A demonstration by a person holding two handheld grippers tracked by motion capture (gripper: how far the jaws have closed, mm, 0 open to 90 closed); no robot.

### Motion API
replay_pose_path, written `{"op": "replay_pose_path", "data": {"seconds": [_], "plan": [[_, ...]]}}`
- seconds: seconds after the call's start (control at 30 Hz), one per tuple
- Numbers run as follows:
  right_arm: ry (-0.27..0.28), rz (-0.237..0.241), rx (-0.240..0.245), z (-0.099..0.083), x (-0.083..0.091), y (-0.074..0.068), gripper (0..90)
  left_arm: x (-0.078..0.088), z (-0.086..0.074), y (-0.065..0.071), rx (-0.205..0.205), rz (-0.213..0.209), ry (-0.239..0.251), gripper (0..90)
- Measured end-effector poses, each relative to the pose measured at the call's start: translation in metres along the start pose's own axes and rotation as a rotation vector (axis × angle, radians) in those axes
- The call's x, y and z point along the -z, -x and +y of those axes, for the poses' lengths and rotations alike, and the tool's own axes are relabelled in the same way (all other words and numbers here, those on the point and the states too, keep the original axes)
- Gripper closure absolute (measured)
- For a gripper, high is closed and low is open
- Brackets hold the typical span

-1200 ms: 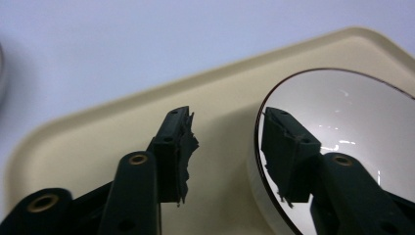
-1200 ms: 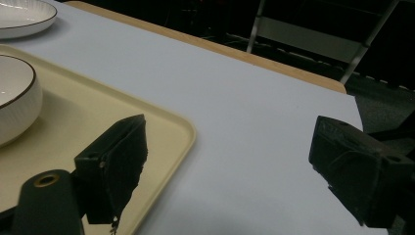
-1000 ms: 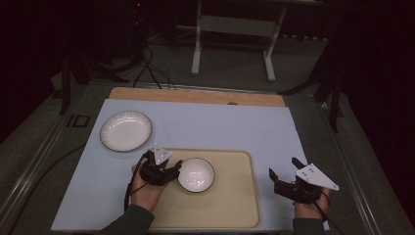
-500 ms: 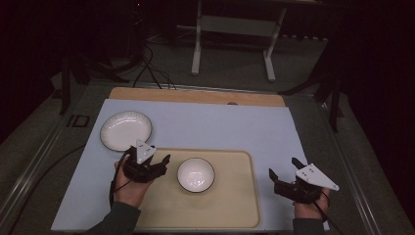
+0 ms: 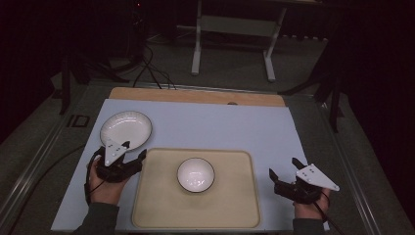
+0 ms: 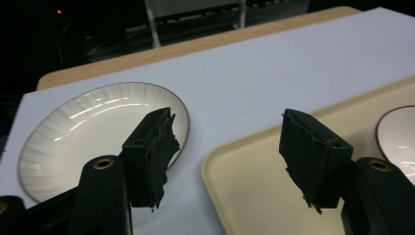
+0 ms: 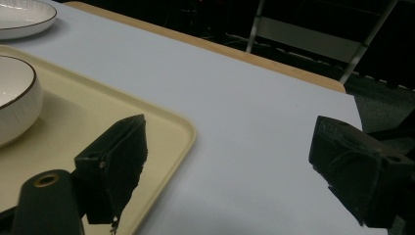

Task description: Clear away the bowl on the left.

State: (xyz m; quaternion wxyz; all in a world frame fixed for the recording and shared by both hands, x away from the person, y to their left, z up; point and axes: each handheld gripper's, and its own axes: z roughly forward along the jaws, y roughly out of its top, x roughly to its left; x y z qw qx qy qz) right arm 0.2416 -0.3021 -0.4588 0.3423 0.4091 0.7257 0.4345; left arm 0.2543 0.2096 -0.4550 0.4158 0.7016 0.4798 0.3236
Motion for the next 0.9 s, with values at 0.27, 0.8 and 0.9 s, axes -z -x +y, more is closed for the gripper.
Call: {"op": "replay_pose_path", "data": {"seconds": [0.27, 0.8, 0.9], "plan": [[0.001, -0.004, -0.003, 0.0, 0.0, 0.0, 13.8, 0.007, -0.006, -0.011, -0.003, 0.042, 0.024, 37.4], [0.018, -0.015, -0.031, -0.001, 0.004, 0.004, 13.8, 0.021, -0.019, -0.042, 0.092, 0.078, 0.064, 36.5], [0.02, -0.015, -0.031, -0.001, 0.004, 0.004, 13.8, 0.021, -0.02, -0.047, 0.105, 0.09, 0.064, 36.4]]}}
